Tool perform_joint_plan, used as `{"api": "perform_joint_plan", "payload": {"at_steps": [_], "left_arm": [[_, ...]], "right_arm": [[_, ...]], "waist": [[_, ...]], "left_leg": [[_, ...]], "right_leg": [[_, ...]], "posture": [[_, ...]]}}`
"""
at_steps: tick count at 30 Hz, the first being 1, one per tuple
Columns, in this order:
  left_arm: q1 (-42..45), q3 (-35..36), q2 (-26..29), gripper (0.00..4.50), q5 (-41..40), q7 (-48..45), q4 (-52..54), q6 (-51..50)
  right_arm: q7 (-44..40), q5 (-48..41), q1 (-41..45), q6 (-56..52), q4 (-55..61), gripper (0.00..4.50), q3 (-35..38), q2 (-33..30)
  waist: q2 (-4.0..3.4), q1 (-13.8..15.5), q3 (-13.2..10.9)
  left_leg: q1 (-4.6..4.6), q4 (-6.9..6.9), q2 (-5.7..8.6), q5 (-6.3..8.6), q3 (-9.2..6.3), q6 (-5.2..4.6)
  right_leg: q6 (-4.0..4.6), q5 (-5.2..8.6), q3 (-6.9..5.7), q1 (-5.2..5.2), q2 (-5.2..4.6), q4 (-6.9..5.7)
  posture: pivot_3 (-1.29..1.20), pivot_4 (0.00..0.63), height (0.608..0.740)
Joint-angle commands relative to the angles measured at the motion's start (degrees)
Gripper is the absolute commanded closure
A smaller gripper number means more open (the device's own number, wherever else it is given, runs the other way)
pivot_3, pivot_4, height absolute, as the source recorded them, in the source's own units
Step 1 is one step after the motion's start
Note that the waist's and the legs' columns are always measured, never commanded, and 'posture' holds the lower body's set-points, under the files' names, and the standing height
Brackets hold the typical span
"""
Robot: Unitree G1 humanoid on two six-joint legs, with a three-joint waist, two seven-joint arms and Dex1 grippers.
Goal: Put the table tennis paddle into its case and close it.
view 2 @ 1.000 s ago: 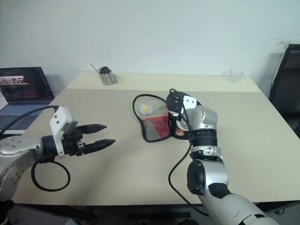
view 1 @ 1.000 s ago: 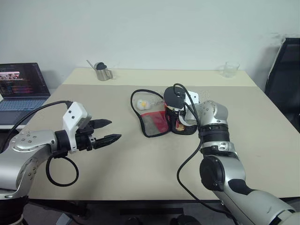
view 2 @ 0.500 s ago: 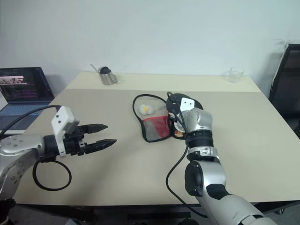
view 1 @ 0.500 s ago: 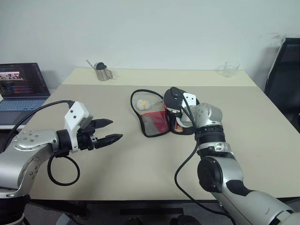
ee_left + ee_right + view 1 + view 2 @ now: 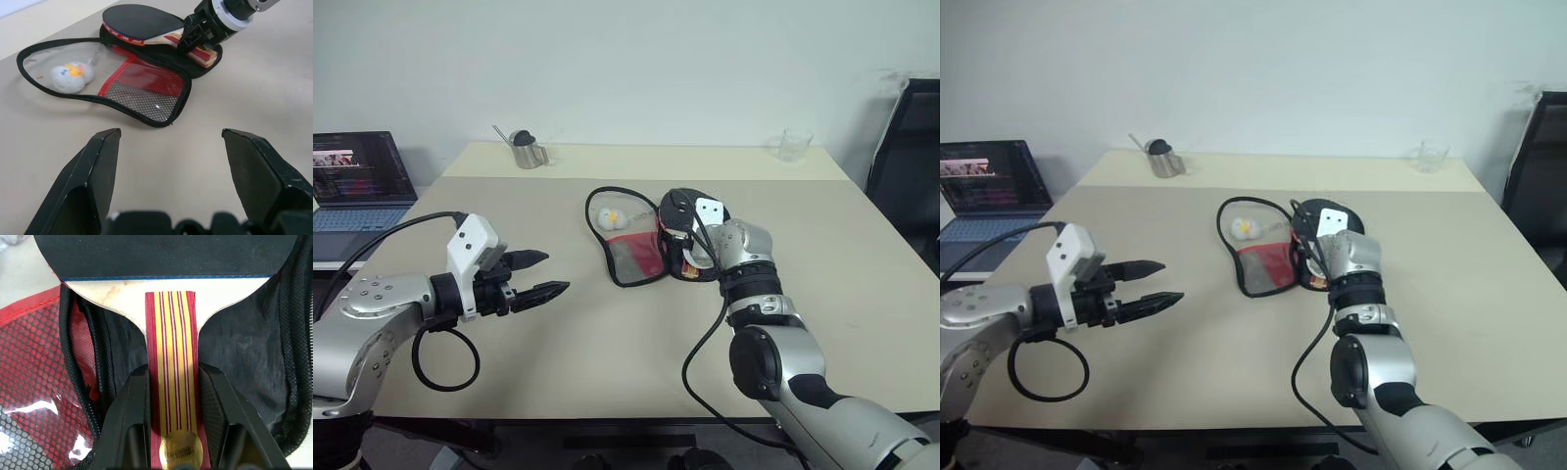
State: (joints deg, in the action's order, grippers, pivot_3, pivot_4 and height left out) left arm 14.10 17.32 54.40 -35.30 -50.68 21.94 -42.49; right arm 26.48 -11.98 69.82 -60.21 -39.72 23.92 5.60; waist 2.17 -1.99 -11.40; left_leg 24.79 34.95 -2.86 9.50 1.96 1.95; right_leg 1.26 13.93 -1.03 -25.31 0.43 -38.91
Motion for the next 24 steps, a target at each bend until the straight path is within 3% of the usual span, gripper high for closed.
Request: {"api": "perform_joint_plan", "payload": {"at_steps": [1, 24], "left_arm": [[0.4, 1.7, 1.1, 0.88, -0.6, 0.1, 1.4, 0.2], [-0.7, 2.4, 1.3, 0.88, -1.0, 0.9, 2.3, 0.0]], "right_arm": [[0.5, 0.3, 2.7, 3.0, -0.1, 3.49, -0.9, -1.1], [-2.6, -0.5, 4.3, 8.7, -9.4, 3.49, -3.6, -3.2]], "waist": [[0.0, 0.0, 0.0], [0.0, 0.0, 0.0]], "left_leg": [[0.0, 0.0, 0.0, 0.0, 0.0, 0.0], [0.0, 0.0, -0.01, 0.0, 0.0, 0.0]], "right_leg": [[0.0, 0.0, 0.0, 0.0, 0.0, 0.0], [0.0, 0.0, 0.02, 0.0, 0.01, 0.01]], "posture": [[0.0, 0.15, 0.74], [0.0, 0.15, 0.74]]}}
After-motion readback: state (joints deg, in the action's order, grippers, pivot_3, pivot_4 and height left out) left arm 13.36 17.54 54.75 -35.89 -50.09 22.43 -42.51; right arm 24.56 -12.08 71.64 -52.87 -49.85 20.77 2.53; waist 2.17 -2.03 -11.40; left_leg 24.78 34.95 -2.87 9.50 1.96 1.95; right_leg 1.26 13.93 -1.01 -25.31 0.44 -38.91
